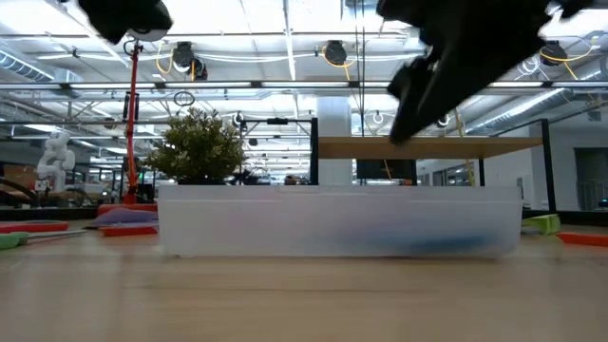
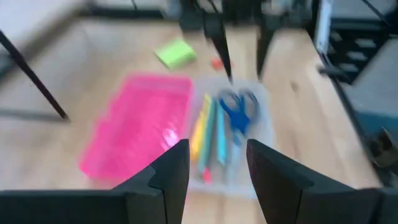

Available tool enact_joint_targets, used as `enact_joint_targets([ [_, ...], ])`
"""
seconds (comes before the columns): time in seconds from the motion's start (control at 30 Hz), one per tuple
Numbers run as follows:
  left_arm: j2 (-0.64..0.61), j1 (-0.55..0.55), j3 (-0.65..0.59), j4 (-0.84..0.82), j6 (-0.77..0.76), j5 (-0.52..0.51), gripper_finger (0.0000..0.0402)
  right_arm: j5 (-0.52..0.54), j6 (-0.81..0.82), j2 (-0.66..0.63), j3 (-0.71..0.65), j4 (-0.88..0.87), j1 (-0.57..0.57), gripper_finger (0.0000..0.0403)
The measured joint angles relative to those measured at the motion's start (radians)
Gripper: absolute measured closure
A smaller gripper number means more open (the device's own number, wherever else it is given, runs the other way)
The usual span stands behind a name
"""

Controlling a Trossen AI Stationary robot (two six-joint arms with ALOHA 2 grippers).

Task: Pack school essentials
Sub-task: Put the green scissors into the pink supply box

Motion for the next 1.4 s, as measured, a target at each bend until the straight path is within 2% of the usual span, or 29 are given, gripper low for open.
enact_joint_targets([
  [0.2, 0.037, -0.074, 0.000, -0.106, -0.209, 0.122, 0.0238, 0.118, 0.023, -0.081, 0.000, 0.004, 0.093, 0.0200],
  [0.4, 0.135, -0.144, 0.000, -0.114, -0.406, 0.230, 0.0238, 0.189, 0.034, -0.100, 0.000, 0.002, 0.155, 0.0206],
  [0.53, 0.201, -0.178, 0.000, -0.116, -0.545, 0.276, 0.0238, 0.256, 0.109, -0.099, 0.000, 0.001, 0.172, 0.0206],
  [0.63, 0.240, -0.204, 0.000, -0.114, -0.618, 0.302, 0.0238, 0.266, 0.177, -0.099, 0.000, 0.003, 0.187, 0.0206],
  [0.73, 0.282, -0.238, 0.002, -0.116, -0.633, 0.327, 0.0238, 0.286, 0.222, -0.099, 0.000, 0.009, 0.218, 0.0206],
  [0.97, 0.394, -0.286, 0.027, -0.117, -0.504, 0.379, 0.0238, 0.421, 0.227, -0.099, 0.000, 0.098, 0.296, 0.0206],
  [1.13, 0.449, -0.290, 0.041, -0.145, -0.498, 0.378, 0.0236, 0.425, 0.238, -0.099, 0.000, 0.151, 0.330, 0.0206],
  [1.4, 0.463, -0.288, 0.042, -0.190, -0.574, 0.364, 0.0207, 0.428, 0.219, -0.098, 0.000, 0.169, 0.343, 0.0206],
])
